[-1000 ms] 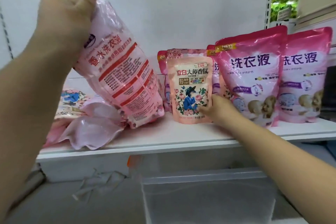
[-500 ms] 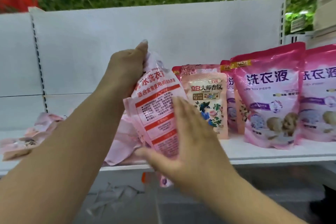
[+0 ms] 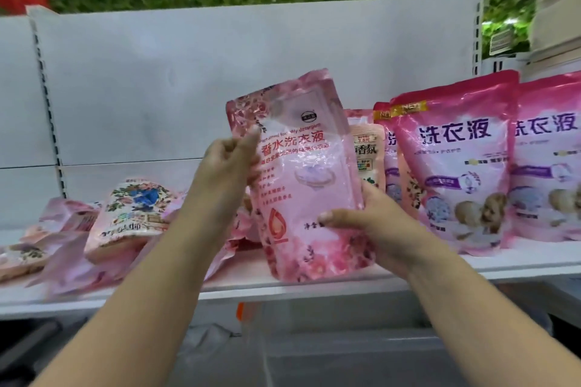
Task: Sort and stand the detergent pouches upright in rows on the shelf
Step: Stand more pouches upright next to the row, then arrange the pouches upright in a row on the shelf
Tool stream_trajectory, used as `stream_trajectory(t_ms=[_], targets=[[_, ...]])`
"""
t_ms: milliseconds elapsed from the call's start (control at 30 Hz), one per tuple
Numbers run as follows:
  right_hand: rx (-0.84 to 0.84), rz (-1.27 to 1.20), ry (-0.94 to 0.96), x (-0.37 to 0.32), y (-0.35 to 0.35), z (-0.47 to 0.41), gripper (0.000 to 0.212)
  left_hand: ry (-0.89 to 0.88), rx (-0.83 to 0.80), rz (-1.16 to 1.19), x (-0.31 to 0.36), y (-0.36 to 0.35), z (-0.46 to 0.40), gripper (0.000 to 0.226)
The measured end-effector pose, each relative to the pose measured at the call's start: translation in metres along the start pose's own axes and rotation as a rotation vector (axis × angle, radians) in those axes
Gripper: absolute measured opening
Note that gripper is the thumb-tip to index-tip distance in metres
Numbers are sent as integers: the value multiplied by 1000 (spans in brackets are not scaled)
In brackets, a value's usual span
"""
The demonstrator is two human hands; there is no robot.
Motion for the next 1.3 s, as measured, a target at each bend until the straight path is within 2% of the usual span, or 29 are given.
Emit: stream_trajectory(t_ms=[133, 233, 300, 333, 400, 467, 567, 633, 733, 800, 1000, 1167, 1233, 1300], targets=[[34, 40, 37, -14, 25, 0, 53, -43, 4, -222, -2, -9, 23, 85], [73, 45, 67, -19, 43, 6, 49, 58, -288, -169, -23, -40, 34, 106], [96, 3, 39, -13, 53, 9, 43, 57, -398, -253, -39, -61, 36, 91], [116, -25, 23, -8, 57, 10, 41, 30, -384, -304, -44, -66, 35, 77], [160, -80, 17, 0, 64, 10, 44, 26, -346, -308, -48, -74, 32, 65], [190, -87, 39, 4, 65, 11, 51, 51, -375, -283, -57, -78, 30, 69], [199, 40, 61, 4, 63, 10, 76, 86, -405, -270, -64, -79, 30, 97], [244, 111, 86, 5, 67, 10, 92, 95, -436, -273, -66, -80, 32, 91], [322, 90, 160, 2, 75, 12, 82, 58, -437, -389, -66, -82, 37, 60], [345, 85, 184, 1, 81, 12, 80, 44, -382, -462, -66, -86, 37, 54], [370, 151, 221, 1, 90, 6, 68, -4, -253, -575, -69, -91, 34, 58], [572, 378, 289, -4, 87, 16, 78, -69, -261, -792, -63, -95, 40, 66], [631, 417, 358, -9, 77, 29, 83, -108, -272, -641, -49, -81, 45, 59], [681, 468, 429, -12, 58, 44, 83, -196, -165, -460, -30, -40, 45, 39]])
Point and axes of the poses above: each hand's wrist, its own z-axis away from the middle knuckle, its own y-axis out of the back of the hand, x = y × z, the point moved 6 cm from there along -z, towards the middle knuckle, and after that the axes turned 15 degrees about -z, right-handed, at the moved point
